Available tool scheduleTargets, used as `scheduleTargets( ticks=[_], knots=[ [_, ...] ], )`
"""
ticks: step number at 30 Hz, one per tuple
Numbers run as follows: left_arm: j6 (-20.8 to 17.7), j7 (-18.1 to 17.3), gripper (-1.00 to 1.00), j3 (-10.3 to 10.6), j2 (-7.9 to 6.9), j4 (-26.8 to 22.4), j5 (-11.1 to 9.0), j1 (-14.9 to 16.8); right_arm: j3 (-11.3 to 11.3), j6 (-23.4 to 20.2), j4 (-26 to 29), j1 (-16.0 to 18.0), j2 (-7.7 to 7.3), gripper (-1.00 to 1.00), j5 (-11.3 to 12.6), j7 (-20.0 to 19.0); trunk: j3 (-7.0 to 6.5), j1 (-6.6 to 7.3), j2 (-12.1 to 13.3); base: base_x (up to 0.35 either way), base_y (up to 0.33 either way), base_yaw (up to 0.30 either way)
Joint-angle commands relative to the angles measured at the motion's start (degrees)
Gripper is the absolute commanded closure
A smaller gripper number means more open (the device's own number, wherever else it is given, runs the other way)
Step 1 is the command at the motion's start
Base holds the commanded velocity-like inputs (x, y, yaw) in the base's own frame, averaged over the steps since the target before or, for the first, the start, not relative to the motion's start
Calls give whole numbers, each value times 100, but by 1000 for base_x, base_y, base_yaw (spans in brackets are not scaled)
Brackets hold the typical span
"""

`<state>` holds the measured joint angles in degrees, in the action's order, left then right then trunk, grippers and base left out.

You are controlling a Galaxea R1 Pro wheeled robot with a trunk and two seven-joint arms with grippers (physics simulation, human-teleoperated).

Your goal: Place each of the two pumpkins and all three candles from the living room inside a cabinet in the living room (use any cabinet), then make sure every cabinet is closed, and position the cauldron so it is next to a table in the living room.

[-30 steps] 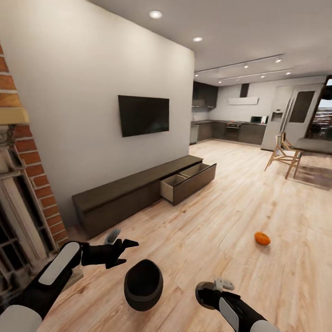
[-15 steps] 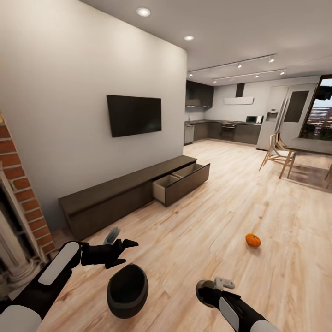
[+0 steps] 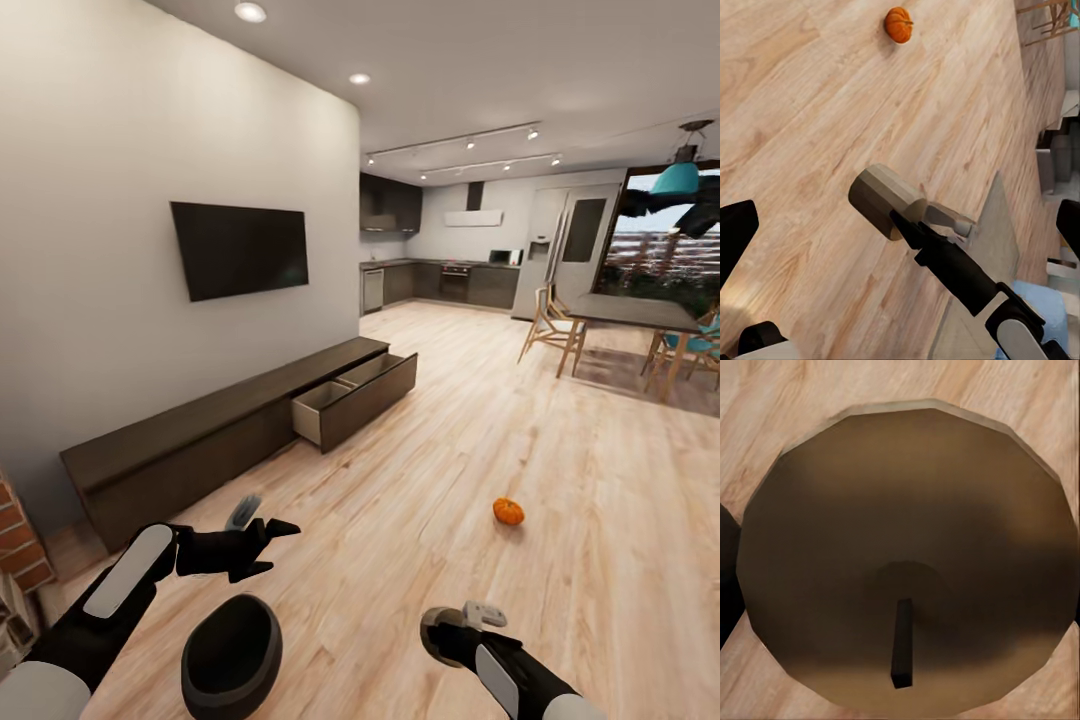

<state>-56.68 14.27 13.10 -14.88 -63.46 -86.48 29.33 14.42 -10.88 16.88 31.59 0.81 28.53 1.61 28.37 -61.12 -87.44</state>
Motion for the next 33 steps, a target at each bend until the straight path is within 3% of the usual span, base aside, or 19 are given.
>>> scheduleTargets(
  ticks=[1, 11, 33],
  knots=[
    [3, 65, -100, 11, -6, -7, -58, 3, 35, -24, 8, 5, -4, 100, 30, 15, 10, -2, -3, 204, -160, -266],
    [8, 76, -100, 11, -14, -8, -53, 3, 35, 30, 8, 5, -2, 100, 30, 34, 56, -2, -3, 238, -184, -238],
    [8, 76, -100, 9, -15, -5, -52, 3, 35, 41, 11, 4, 19, 100, 22, 39, 104, -2, -3, 298, -130, -66]
  ],
)
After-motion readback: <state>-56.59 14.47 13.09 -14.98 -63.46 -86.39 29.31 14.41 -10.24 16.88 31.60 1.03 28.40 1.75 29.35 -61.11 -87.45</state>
